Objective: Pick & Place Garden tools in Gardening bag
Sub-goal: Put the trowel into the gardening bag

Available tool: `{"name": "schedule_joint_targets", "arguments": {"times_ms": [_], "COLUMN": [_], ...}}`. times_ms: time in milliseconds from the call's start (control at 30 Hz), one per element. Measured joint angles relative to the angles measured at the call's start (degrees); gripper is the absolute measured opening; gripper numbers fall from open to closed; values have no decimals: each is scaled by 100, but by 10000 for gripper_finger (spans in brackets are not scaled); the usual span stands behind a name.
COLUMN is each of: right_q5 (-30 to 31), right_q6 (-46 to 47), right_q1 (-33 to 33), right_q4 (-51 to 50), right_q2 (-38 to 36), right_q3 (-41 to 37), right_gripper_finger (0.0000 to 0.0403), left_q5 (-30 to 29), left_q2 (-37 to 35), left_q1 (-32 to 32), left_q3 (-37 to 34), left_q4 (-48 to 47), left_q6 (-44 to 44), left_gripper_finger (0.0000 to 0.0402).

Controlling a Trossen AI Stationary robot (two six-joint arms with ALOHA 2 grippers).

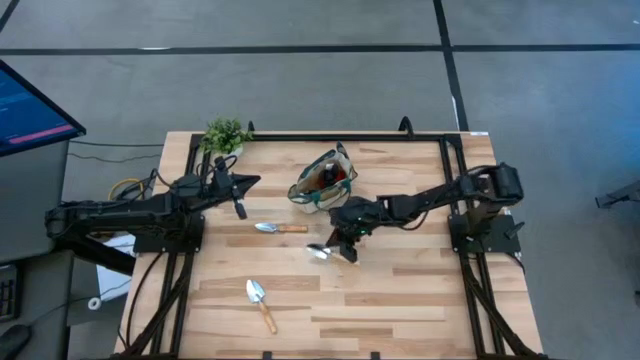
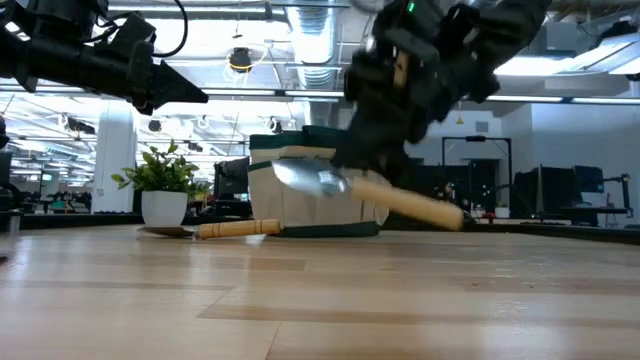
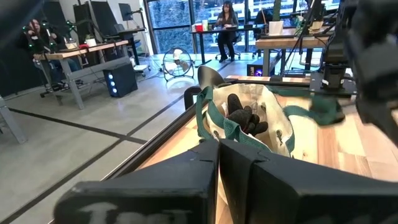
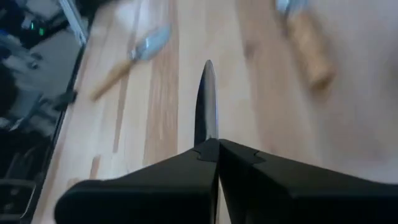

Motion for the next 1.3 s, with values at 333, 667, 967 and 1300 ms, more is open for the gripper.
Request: {"name": "schedule_joint_targets", "arguments": {"times_ms": [333,667,967,1300], "right_q5": [1893,2812,3570,4057], "right_q6": [-892,-1215,-2190,-2323], "right_q1": [41,69,32,-170], "right_q4": [698,2476,5696,7765], "right_q2": [-1099,-1464,-1074,637], "right_q3": [-499,-1339,-1972,-2014], "right_gripper_finger": [0,0,0,0], "left_q5": [5,4,3,3], "left_q2": [2,1,2,1], "left_q1": [0,0,0,0], "left_q3": [0,-2,-2,-2], "left_q4": [-9,-29,-35,-42], "left_q6": [0,0,0,0], "left_gripper_finger": [2,2,2,2]}}
